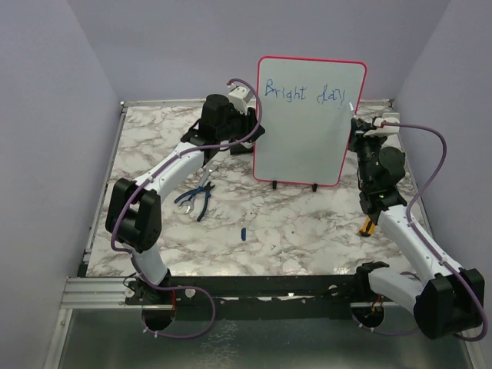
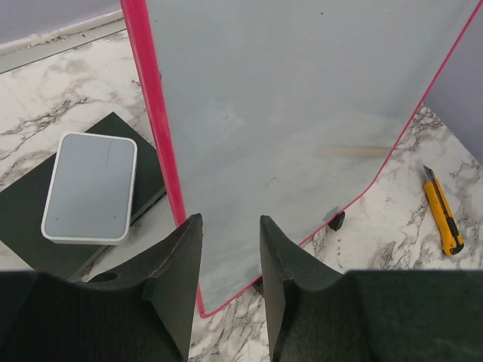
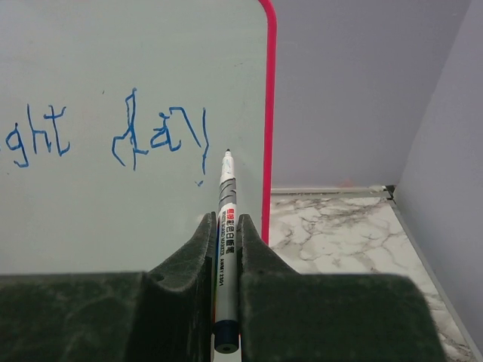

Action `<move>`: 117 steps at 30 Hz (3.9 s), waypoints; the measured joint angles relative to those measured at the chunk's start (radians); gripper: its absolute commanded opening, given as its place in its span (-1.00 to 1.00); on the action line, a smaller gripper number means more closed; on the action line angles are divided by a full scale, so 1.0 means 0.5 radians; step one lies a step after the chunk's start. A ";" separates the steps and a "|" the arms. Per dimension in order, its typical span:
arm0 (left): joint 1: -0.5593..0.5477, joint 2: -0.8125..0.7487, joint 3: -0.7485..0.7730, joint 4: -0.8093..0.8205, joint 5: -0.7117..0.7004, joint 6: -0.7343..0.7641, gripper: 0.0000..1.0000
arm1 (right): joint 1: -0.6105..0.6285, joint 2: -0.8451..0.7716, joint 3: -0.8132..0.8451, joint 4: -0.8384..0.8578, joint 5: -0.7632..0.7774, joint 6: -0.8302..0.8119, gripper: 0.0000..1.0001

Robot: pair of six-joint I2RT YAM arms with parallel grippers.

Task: Write a sentence on the whiteboard
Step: Pick up the sentence from the whiteboard.

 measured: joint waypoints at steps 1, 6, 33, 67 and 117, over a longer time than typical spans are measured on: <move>0.000 0.000 0.000 0.000 0.000 0.000 -0.24 | 0.000 0.004 0.000 0.002 0.003 -0.008 -0.99; 0.000 0.000 -0.001 0.000 0.000 0.000 -0.24 | 0.000 0.008 0.005 0.038 0.012 -0.035 -0.99; 0.000 0.000 -0.001 0.000 0.000 0.001 -0.25 | 0.000 0.156 0.101 0.111 0.018 -0.098 -0.99; 0.000 -0.001 -0.001 -0.001 0.000 0.001 -0.24 | 0.000 0.185 0.130 0.086 -0.042 -0.099 -0.99; 0.000 -0.006 -0.001 -0.001 0.000 0.001 -0.24 | 0.000 0.162 0.100 0.056 -0.067 -0.101 -0.99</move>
